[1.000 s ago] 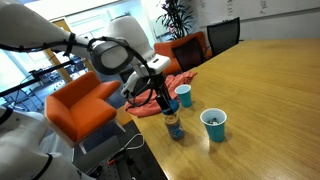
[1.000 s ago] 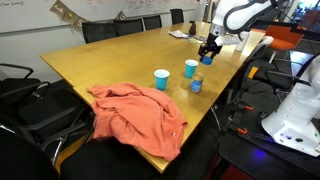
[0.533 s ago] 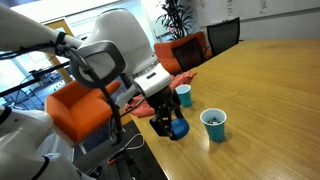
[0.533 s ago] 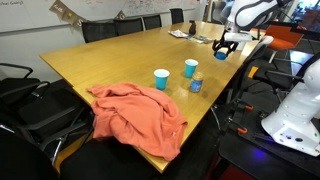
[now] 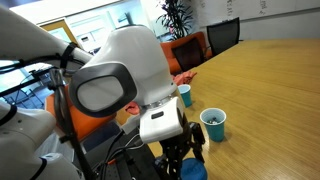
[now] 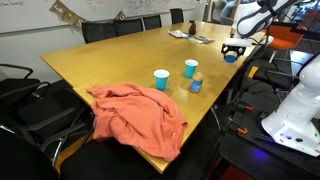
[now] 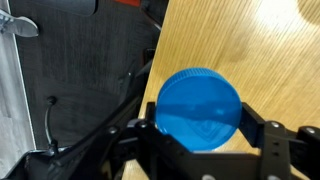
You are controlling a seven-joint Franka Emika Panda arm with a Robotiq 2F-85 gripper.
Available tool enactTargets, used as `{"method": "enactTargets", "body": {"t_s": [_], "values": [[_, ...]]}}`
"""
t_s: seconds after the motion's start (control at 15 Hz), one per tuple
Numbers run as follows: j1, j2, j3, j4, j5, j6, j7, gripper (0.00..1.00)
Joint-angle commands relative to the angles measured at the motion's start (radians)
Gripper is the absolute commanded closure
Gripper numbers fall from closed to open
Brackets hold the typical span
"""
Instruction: Take the lid off the peanut butter jar and put it on the table
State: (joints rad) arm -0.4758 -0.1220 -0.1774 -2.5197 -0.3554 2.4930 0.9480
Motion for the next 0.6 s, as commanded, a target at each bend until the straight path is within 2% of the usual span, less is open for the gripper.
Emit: {"method": "enactTargets", "body": {"t_s": [0.0,0.07,0.13,0.2,0.33,0.4,0.53], "values": [[0.042,0.129,-0.041,0.092,-0.03,0.023,0.002,0.45],[0.057,0.149,-0.048,0.109,-0.029,0.014,-0.006,0.45],[0.063,0.086,-0.065,0.058,-0.015,0.005,-0.003,0.45],[0.076,0.106,-0.074,0.071,-0.014,0.005,-0.004,0.2],[0.086,0.113,-0.084,0.072,-0.013,0.005,-0.004,0.2],[0.086,0.111,-0.086,0.072,-0.013,0.005,-0.004,0.45],[0.088,0.152,-0.102,0.105,0.049,0.063,-0.055,0.45]]}}
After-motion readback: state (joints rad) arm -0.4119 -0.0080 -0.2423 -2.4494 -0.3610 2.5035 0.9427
